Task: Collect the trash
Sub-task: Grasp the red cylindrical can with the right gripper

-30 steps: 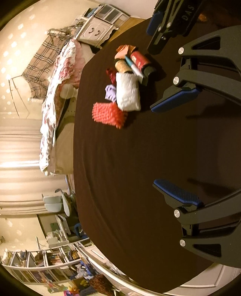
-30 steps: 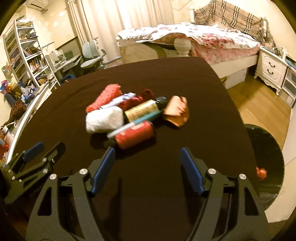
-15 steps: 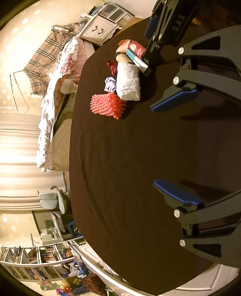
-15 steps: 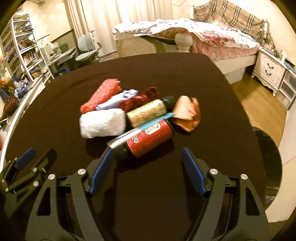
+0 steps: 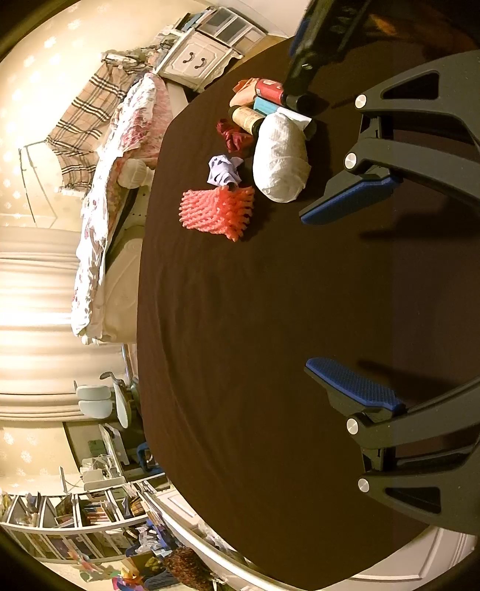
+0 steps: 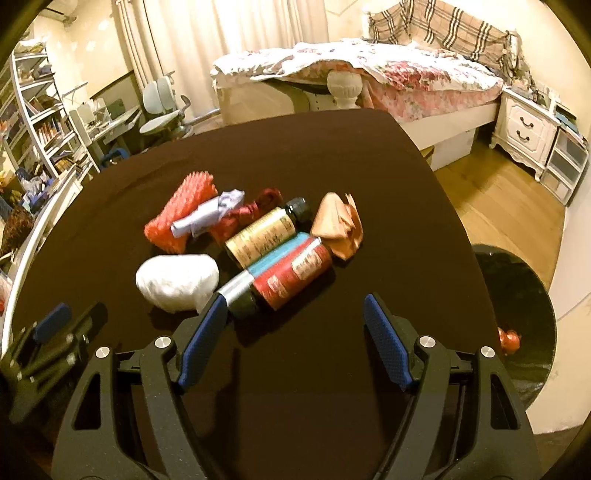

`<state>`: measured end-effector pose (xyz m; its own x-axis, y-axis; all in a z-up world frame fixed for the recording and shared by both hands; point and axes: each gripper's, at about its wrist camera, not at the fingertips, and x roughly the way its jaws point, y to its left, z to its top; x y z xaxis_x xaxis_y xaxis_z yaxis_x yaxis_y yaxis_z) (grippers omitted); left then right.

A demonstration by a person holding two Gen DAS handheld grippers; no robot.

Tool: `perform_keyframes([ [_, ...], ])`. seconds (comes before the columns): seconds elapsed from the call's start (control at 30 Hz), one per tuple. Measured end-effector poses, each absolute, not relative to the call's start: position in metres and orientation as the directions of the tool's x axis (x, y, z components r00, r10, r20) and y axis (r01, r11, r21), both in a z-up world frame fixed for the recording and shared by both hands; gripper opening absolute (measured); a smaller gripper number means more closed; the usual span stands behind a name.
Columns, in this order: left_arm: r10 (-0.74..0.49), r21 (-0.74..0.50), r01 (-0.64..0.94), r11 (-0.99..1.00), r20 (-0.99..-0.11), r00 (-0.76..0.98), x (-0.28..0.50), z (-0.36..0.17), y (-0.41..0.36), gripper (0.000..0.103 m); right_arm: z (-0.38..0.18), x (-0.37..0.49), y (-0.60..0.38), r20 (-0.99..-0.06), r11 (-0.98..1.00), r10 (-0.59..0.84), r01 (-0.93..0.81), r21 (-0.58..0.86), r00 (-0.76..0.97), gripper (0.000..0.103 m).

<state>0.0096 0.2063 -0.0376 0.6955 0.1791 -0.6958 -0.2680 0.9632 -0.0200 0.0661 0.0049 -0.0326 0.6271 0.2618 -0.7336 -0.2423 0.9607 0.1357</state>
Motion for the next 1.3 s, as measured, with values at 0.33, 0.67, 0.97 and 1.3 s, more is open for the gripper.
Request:
perform_keyframes([
  [0.33, 0.178, -0.011, -0.259, 0.966, -0.699, 0.693, 0.011, -0.038, 0.203, 0.075, -0.042, 0.073, -0.003, -0.757, 0.972, 0.215, -0.211, 0.104, 0.617, 0.075],
  [0.67, 0.159, -0.02, -0.241, 0.97, -0.7, 0.697, 0.011, -0.039, 0.196, 0.075, -0.041, 0.073, 0.002, -0.761, 0.966, 0.224, -0.24, 0.093, 0.609, 0.048],
  [0.97, 0.155, -0.018, -0.235, 0.972, -0.703, 0.694, 0.012, -0.039, 0.194, 0.075, -0.04, 0.065, -0.023, -0.768, 0.969, 0.222, -0.225, 0.105, 0.6, 0.045],
  [1.3, 0.122, -0.037, -0.206, 0.978, -0.696, 0.707, 0.016, -0.038, 0.182, 0.075, -0.041, 0.076, -0.011, -0.759, 0.956, 0.261, -0.268, 0.117, 0.597, 0.044],
])
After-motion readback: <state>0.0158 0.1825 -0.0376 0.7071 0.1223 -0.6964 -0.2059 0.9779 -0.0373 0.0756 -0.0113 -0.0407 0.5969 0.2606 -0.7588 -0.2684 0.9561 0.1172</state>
